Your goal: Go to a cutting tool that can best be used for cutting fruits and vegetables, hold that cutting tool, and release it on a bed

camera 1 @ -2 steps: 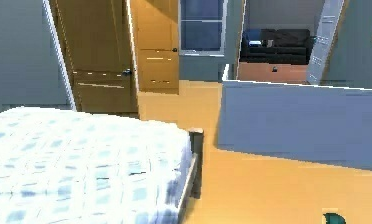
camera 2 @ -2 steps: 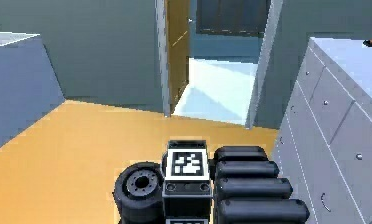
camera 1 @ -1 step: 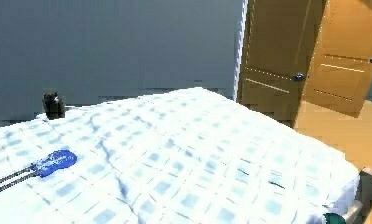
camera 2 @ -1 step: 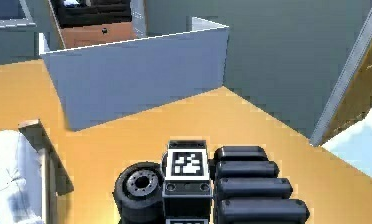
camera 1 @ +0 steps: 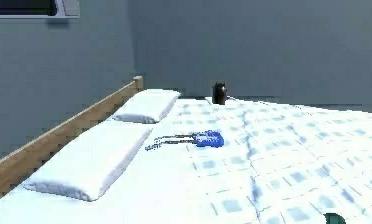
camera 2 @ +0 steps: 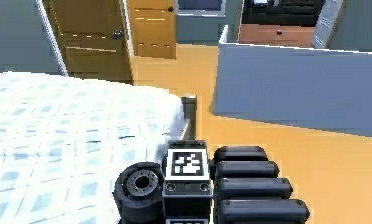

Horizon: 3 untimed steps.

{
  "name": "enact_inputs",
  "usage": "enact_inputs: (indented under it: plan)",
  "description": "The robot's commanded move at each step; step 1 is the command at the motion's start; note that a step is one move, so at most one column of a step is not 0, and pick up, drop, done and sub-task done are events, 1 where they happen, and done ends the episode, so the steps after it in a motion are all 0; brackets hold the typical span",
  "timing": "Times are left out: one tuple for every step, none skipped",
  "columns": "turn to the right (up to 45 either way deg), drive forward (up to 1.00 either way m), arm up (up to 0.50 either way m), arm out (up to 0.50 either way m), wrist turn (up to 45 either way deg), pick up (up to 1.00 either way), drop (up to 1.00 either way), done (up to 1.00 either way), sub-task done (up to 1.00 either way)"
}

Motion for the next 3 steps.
enact_inputs:
  plan:
    - [-45.0, 0.0, 0.0, 0.0, 0.0, 0.0, 0.0, 0.0, 0.0]
    - [0.0, 0.0, 0.0, 0.48, 0.0, 0.0, 0.0, 0.0, 0.0]
    - [0.0, 0.0, 0.0, 0.0, 39.0, 0.0, 0.0, 0.0, 0.0]
